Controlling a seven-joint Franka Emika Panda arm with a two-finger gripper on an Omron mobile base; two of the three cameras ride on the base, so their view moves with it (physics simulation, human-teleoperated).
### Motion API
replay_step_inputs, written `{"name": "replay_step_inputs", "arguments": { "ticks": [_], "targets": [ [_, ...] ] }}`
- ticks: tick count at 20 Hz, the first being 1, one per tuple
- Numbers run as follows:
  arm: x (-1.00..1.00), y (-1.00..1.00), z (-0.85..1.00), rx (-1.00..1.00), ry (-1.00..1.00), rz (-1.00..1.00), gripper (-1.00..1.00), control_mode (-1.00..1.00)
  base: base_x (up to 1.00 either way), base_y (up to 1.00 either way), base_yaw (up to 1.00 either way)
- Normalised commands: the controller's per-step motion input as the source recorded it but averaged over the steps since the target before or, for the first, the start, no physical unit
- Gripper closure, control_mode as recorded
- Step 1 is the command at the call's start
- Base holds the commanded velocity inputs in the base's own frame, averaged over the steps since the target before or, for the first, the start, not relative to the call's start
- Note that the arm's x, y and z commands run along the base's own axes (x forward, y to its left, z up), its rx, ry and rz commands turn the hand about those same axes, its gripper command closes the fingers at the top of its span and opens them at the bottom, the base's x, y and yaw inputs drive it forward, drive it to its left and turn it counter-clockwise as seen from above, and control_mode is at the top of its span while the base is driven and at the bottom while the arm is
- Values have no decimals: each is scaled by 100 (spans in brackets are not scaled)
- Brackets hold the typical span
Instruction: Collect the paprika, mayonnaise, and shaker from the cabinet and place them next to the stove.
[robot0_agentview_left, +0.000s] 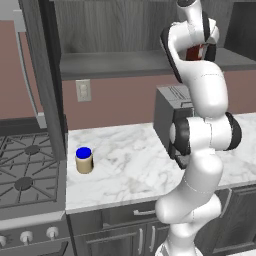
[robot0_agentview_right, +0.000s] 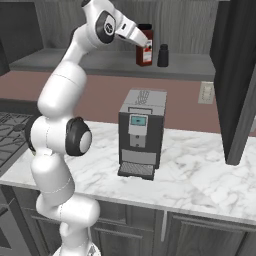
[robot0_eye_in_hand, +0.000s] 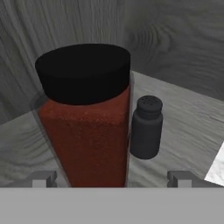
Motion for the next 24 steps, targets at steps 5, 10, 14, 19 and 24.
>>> {"name": "replay_step_inputs", "arguments": {
  "ticks": [5, 10, 14, 19, 24],
  "targets": [
    [0, 14, 0, 0, 0, -3, -100, -100, 0, 0, 0],
    [6, 10, 2, 0, 0, -4, -100, -100, 0, 0, 0],
    [20, 2, 6, 0, 1, -4, -100, -100, 0, 0, 0],
    [23, 0, 2, 0, 1, -2, -100, -100, 0, 0, 0],
    [14, -9, 0, 0, 0, 0, -100, -100, 0, 0, 0]
  ]
}}
